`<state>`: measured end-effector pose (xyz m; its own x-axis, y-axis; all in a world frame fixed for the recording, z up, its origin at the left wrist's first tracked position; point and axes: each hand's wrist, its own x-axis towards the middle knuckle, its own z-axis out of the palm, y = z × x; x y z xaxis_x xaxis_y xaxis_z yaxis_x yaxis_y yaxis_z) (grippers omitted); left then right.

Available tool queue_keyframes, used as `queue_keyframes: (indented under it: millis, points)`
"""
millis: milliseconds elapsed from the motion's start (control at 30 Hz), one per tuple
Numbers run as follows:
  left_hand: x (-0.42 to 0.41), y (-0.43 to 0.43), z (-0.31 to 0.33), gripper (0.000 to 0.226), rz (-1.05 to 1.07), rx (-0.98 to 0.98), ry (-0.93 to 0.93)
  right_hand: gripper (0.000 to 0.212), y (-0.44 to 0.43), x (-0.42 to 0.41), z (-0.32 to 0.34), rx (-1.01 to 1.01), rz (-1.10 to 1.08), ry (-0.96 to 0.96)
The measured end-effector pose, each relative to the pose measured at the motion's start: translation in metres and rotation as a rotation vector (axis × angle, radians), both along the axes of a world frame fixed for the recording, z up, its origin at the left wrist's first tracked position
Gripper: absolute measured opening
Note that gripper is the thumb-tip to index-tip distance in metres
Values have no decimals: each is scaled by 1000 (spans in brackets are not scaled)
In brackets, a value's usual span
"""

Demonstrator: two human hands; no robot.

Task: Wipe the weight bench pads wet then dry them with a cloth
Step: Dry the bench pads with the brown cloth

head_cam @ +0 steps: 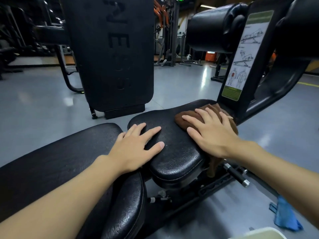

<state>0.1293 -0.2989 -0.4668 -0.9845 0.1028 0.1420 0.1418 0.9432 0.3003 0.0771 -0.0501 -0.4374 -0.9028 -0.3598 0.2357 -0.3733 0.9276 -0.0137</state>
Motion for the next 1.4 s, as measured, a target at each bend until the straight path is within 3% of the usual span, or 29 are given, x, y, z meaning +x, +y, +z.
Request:
queue_keyframes:
  millis: [300,467,867,1033,1133,1267,1400]
  points:
    - [-3,-6,-10,68,-18,20,17,52,-70,-98,23,112,-50,-148]
    - [-2,-6,-9,64,-18,46,13,52,-91,-113,25,121,-88,-148]
    - [-3,-8,-8,68,-17,91,39,46,-45,7,-2,38,52,38]
    - [6,-11,-4,64,69,114,101,57,-26,47,2,57,99,-34]
    - [9,-30,-4,76,-2,92,-10,57,-33,38,-1,71,112,-21]
    - [11,-40,-13,99,-36,81,15,49,-65,-5,2,83,62,-84]
    - [11,-40,-16,99,-30,85,50,50,-100,-52,8,114,35,-127]
